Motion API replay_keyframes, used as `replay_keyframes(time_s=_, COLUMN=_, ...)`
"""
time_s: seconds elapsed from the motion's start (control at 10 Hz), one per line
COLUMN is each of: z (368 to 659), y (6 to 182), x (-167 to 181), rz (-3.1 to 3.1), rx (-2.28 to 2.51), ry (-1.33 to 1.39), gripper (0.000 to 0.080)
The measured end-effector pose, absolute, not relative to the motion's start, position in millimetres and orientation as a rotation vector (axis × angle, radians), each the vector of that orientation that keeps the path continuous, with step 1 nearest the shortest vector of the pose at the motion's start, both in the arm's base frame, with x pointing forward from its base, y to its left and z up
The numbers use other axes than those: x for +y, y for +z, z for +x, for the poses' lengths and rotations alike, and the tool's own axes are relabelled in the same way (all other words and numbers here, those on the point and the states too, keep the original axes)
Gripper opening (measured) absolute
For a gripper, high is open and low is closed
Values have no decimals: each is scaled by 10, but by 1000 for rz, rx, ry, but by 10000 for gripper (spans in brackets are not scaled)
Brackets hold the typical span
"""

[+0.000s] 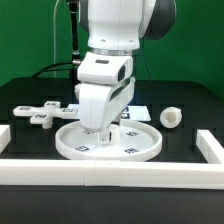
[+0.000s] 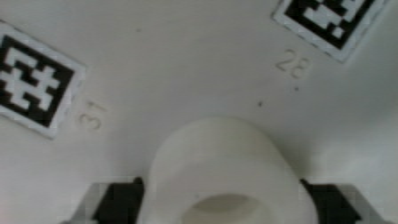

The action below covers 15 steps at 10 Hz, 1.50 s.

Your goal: Assemble round table

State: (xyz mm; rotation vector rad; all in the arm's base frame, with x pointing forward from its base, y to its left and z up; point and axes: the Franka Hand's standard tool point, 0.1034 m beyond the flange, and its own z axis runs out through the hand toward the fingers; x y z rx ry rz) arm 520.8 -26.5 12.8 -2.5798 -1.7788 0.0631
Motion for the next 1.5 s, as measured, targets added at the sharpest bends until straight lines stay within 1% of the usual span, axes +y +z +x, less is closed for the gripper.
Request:
replay_keyframes(time_s=0.6, z=5213, y=130, x=-254, rz=-2578, rx=-1782, ry=63, gripper=404)
replay_keyframes(time_s=1.0, z=5449, y=130, x=24, rz=-2567, rx=-1799, ry=12, gripper=407)
replay_keyframes(time_s=1.5, z=5635, y=132, x=397, rz=-2535, rx=-1845, ry=-29, gripper=407)
